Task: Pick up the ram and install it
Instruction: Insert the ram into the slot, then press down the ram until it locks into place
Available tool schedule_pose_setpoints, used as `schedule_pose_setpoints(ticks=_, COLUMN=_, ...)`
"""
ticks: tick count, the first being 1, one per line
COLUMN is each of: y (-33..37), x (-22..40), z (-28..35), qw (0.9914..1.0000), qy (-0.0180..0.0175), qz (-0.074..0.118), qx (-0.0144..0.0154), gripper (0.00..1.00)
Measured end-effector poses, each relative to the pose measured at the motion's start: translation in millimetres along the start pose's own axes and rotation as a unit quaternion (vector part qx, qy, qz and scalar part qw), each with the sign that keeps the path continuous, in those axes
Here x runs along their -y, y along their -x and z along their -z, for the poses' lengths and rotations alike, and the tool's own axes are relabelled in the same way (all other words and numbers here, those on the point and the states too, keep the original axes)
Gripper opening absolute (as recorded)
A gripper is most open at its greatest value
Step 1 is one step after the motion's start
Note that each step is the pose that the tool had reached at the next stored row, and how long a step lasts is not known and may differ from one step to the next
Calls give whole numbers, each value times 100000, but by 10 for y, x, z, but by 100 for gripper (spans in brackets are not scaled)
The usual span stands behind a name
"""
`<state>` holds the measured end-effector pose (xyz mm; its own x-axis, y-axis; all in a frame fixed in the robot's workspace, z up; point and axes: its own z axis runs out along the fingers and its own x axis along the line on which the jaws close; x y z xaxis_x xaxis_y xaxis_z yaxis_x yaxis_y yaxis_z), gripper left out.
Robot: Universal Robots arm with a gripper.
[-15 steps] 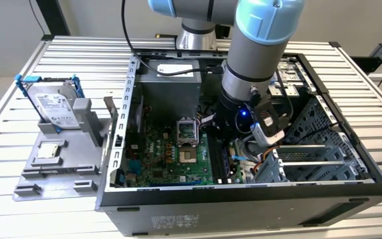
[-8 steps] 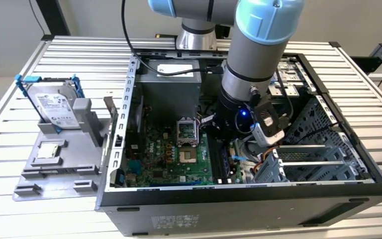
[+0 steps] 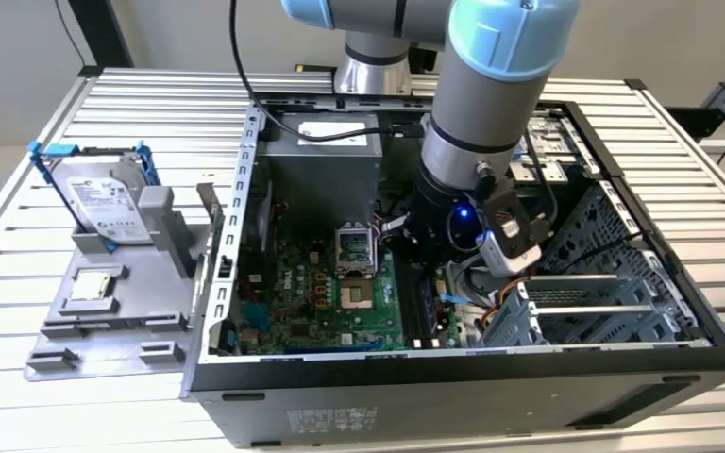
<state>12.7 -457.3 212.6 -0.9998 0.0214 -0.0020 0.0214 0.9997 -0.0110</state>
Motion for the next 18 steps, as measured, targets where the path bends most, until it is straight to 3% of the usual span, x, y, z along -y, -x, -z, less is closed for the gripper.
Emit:
schedule_pose_setpoints(ticks=3, y=0, x=0, z=2, qw=100000, qy=-18, qz=-2, qx=0, gripper=0)
schedule_pose_setpoints(ticks=4, y=0, x=1, z=4, qw=100000, qy=-49, qz=-2, qx=-10, gripper=100)
schedule_pose_setpoints(ticks=10, y=0, x=0, z=3, qw=100000, qy=4, qz=0, qx=3, gripper=100)
schedule_pose_setpoints(ticks=18, y=1, x=4, z=340, qw=100000, qy=-3, qz=-43, qx=-6, gripper=100)
